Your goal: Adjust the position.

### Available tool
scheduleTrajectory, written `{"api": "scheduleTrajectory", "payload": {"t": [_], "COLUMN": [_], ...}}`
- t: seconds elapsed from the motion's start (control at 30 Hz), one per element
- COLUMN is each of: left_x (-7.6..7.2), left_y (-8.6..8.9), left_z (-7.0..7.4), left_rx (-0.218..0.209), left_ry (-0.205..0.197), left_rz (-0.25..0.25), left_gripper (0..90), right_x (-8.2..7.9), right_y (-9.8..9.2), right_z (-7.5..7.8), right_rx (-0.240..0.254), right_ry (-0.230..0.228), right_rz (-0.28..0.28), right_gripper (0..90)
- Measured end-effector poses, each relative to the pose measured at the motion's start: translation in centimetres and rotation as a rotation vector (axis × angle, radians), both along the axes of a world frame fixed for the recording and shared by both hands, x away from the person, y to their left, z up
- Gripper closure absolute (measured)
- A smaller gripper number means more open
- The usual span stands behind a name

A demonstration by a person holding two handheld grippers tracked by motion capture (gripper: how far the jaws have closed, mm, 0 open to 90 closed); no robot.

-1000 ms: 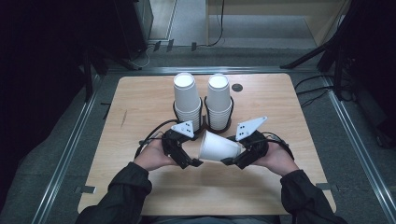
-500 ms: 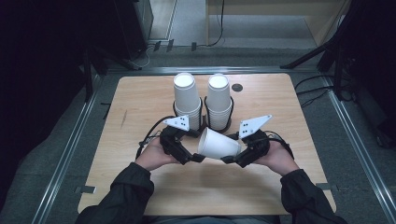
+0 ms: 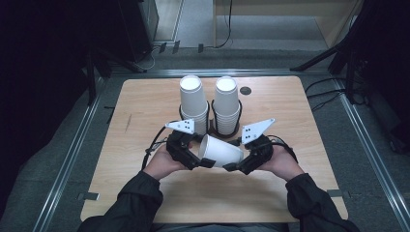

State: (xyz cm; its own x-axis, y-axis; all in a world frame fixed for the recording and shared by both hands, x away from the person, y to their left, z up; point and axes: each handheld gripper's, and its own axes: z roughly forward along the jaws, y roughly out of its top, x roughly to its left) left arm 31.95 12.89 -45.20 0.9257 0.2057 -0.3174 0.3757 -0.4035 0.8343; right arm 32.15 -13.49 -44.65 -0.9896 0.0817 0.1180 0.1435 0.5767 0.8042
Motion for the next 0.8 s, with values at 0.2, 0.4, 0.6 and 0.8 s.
{"api": "scheduleTrajectory", "payload": {"t": [0.2,0.4,0.6,0.8], "left_x": [-0.3,-0.6,-0.8,-0.7], "left_y": [1.0,1.6,2.0,2.2], "left_z": [-0.1,0.0,0.0,0.1], "left_rx": [0.032,0.053,0.072,0.112], "left_ry": [0.017,0.035,0.031,0.017], "left_rz": [0.015,0.035,0.044,0.038], "left_gripper": [9.9,15.2,16.2,16.2], "right_x": [0.4,0.8,0.9,1.0], "right_y": [0.8,1.5,2.3,2.3], "right_z": [0.0,-0.2,-0.2,-0.5], "right_rx": [0.002,-0.018,-0.041,-0.063], "right_ry": [0.002,0.022,0.032,0.060], "right_rz": [0.029,0.059,0.069,0.024], "right_gripper": [23.5,24.2,23.4,13.9]}}
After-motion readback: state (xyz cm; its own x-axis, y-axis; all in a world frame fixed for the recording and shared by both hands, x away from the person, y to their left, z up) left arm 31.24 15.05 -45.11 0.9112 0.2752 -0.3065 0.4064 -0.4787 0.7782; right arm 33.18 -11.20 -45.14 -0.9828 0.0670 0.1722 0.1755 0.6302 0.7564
